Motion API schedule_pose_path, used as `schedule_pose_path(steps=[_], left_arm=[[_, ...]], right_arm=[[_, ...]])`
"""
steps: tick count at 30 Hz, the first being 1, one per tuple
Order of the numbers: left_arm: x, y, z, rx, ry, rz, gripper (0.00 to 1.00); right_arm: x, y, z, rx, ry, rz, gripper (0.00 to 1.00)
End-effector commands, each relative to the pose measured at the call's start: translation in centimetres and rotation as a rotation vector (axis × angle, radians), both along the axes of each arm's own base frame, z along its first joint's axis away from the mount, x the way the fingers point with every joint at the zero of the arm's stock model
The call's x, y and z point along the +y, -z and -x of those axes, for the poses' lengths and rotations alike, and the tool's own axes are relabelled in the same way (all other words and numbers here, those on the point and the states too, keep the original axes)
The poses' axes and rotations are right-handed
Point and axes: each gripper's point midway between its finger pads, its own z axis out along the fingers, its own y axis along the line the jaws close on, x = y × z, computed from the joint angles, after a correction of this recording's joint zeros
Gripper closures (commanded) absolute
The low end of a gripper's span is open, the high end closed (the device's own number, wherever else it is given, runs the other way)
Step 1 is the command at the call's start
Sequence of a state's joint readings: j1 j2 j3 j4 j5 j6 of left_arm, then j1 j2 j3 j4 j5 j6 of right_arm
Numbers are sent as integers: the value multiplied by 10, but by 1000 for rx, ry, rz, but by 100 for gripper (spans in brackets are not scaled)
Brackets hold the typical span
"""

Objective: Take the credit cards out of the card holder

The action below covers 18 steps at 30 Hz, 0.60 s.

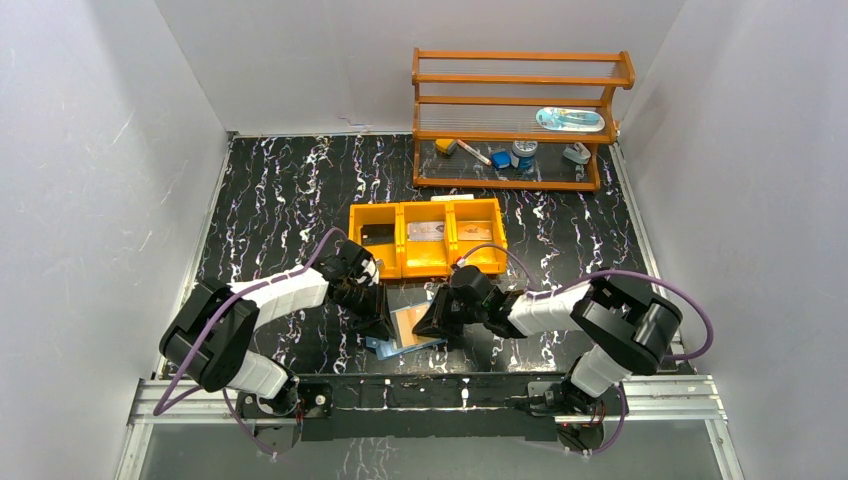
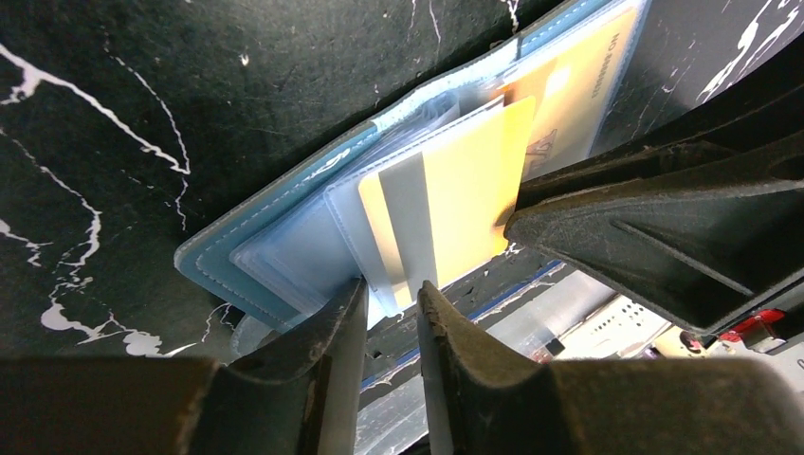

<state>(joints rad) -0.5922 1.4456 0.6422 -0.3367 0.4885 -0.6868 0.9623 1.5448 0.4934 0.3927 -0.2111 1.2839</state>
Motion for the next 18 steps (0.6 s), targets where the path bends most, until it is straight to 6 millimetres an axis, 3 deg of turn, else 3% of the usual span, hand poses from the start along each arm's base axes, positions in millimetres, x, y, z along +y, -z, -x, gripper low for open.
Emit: schedule_pose_path(steps=[1,5,9,13,18], left_arm=[[28,22,4,-16,12,-161,76],[30,24,8,-6,27,-169,79],[31,25,9,-11,28,-177,80],[34,24,7,-19,22,-192,80],[38,21,-1,-66,15,-220,82]], right_arm=[[10,-7,-2,-5,-12,-60,75],[12,-4,-1,8,-15,-74,73],[11,-4,-2,3,-10,-68,82],[-1,-6,-6,-27,32,-26,89],[-17,-4,-7,-42,61,29,90]])
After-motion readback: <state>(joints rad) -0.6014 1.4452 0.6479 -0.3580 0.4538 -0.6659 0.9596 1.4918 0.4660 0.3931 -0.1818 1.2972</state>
